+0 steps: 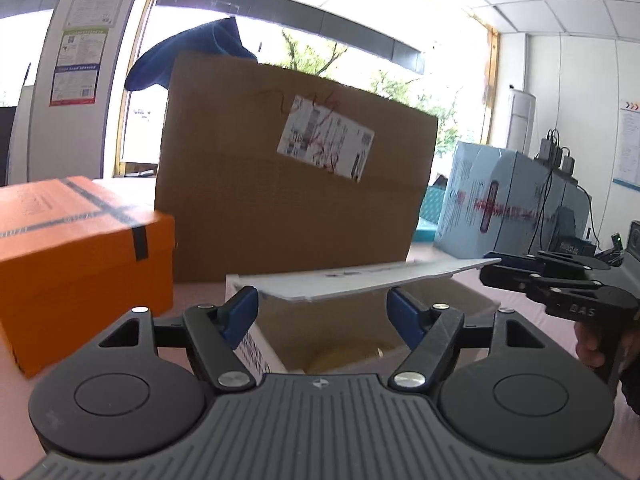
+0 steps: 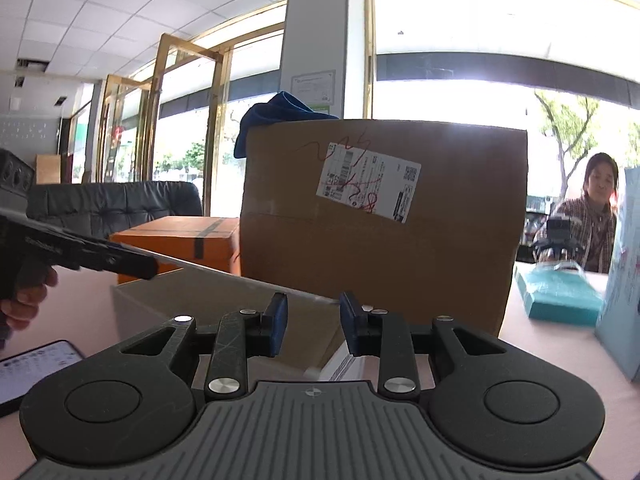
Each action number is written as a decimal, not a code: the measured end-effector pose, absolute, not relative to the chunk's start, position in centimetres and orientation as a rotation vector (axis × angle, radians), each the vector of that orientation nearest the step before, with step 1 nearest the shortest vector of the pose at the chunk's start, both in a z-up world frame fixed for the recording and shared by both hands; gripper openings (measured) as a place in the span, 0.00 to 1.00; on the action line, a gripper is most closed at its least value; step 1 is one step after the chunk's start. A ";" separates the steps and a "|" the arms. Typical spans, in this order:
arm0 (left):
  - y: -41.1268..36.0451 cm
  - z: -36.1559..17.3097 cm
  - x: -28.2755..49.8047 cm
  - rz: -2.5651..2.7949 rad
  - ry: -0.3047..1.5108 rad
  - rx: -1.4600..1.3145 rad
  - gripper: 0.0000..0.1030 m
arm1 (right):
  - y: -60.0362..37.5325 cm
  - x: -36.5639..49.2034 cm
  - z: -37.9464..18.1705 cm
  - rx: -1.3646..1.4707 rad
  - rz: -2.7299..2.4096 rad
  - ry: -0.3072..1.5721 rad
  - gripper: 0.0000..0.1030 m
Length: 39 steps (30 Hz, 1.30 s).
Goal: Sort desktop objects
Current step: 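Fold the lid down onto the white box with both grippers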
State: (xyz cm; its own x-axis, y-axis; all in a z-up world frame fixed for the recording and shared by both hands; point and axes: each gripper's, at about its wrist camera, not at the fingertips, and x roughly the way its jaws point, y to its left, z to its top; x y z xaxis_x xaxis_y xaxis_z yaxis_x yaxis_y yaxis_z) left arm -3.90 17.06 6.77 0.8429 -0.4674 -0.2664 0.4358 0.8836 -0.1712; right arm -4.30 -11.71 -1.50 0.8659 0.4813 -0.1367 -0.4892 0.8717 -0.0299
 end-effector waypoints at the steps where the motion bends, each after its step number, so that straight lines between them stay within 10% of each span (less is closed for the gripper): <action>1: 17.1 6.8 -4.1 -0.476 0.309 -0.114 0.74 | -11.8 -4.6 -1.7 -0.048 0.513 0.125 0.29; 11: 17.1 7.6 -6.4 -0.389 0.293 -0.158 0.74 | -11.2 -5.0 -2.7 0.115 0.409 0.166 0.40; 13: 16.4 7.4 -6.4 -0.365 0.295 -0.122 0.43 | -10.9 -4.8 -2.9 0.140 0.346 0.189 0.07; 17: 14.9 6.7 -6.2 -0.335 0.311 -0.042 0.13 | -11.2 -5.1 -3.2 0.180 0.336 0.162 0.04; 39: 13.8 5.7 -6.9 -0.387 0.255 -0.003 0.11 | -9.2 -5.5 -4.3 0.003 0.352 0.126 0.04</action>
